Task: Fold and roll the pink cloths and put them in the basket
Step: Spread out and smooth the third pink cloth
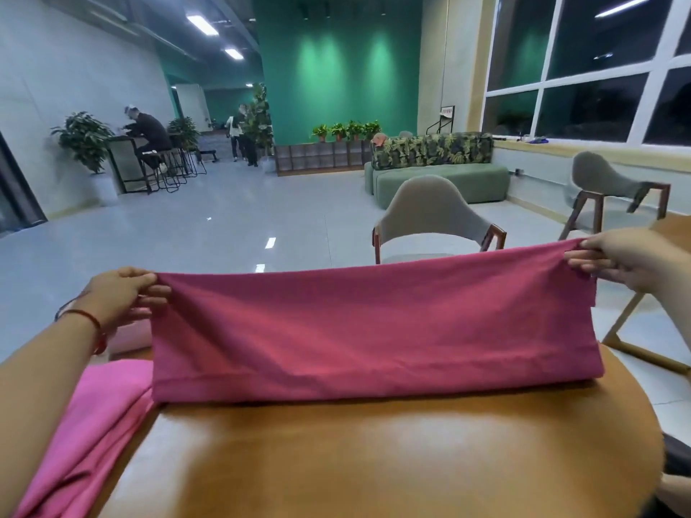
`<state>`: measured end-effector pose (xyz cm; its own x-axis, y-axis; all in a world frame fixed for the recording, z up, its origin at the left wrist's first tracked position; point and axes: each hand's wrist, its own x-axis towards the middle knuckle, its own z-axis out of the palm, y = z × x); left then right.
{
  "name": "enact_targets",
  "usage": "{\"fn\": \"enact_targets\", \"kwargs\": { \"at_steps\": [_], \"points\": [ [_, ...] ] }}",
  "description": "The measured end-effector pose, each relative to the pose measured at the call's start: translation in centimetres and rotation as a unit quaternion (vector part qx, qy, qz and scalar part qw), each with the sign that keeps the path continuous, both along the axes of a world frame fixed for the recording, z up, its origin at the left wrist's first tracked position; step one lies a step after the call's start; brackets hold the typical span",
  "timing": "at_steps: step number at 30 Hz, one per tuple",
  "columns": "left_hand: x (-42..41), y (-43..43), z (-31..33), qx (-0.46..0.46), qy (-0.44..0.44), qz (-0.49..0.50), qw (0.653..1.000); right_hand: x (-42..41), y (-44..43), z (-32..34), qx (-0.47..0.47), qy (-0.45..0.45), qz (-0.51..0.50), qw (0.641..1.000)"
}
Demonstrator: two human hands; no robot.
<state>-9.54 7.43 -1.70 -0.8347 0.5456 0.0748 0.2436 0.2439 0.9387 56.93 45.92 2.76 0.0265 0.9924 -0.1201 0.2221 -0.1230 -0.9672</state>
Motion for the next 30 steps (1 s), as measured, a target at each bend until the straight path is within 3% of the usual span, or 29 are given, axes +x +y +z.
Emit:
{"fn": "enact_targets", "kwargs": {
  "at_steps": [6,9,12,18,30],
  "points": [
    [-4.8,7.5,4.8,0.110,-0.056,-0.037,0.992,-6.3,7.6,3.8,0.034,0.129,0.024,0.991],
    [-7.0,10.7,11.2,0.223,-0.001,-0.021,0.975,-9.9,10.5,9.6,0.168,0.124,0.029,0.977],
    [-7.1,11.8,17.7,0.344,0.053,-0.004,0.937,-11.5,12.3,14.6,0.287,0.213,-0.032,0.934],
    [-7.5,10.2,17.3,0.282,0.066,-0.002,0.957,-12.7,12.7,14.2,0.274,0.270,-0.051,0.922],
    [-4.0,6.5,17.6,0.250,0.084,0.005,0.965,-10.8,7.3,13.6,0.250,0.238,-0.043,0.938]
  ]
}}
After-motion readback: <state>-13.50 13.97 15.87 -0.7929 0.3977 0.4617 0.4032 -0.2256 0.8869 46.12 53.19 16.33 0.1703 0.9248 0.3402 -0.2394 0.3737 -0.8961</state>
